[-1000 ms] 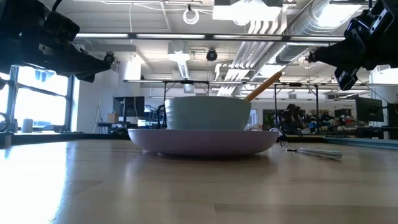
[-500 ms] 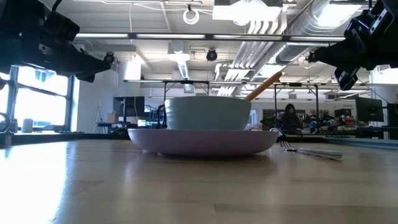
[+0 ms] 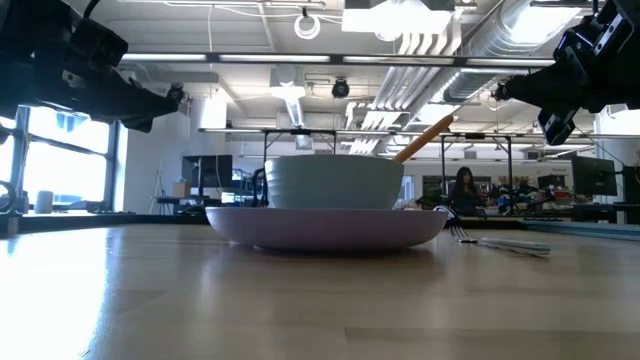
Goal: Set table place
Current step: Return to Home Position
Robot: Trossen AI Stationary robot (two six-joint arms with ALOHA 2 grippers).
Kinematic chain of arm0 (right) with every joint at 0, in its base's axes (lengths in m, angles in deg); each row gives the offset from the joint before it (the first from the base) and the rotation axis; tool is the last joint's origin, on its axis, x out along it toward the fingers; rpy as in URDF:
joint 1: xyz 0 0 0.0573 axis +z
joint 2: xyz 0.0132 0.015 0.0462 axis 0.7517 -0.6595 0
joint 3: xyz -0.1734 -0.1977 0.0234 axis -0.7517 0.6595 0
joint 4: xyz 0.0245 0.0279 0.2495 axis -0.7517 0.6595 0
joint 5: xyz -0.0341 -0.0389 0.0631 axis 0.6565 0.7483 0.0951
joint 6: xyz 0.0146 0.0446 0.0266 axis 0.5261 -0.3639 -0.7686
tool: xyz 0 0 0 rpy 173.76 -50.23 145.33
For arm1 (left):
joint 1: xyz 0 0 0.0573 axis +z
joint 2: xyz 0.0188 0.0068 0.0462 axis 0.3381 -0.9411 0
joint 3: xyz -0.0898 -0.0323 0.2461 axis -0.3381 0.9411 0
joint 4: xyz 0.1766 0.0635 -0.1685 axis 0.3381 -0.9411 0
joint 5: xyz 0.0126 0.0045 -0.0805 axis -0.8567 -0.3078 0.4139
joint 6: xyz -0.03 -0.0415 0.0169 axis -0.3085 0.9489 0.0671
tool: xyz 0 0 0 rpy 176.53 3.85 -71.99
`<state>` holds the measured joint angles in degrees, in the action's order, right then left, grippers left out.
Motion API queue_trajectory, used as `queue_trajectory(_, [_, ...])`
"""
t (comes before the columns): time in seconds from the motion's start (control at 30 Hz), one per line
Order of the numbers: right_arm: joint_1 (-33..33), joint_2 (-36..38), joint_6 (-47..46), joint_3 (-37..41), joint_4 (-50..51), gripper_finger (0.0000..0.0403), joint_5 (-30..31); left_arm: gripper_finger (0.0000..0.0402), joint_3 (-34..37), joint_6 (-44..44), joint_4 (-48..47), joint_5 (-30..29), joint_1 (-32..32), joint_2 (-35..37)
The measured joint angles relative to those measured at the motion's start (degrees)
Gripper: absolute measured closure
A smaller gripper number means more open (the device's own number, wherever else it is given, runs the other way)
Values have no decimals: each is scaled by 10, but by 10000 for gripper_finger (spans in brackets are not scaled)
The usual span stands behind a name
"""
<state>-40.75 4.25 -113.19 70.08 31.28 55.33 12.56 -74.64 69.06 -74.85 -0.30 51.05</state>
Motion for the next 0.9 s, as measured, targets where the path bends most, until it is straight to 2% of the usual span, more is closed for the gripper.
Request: queue_trajectory(0.9, [0,0,0,0,0,402,0,389,0,0,0,0,0,0])
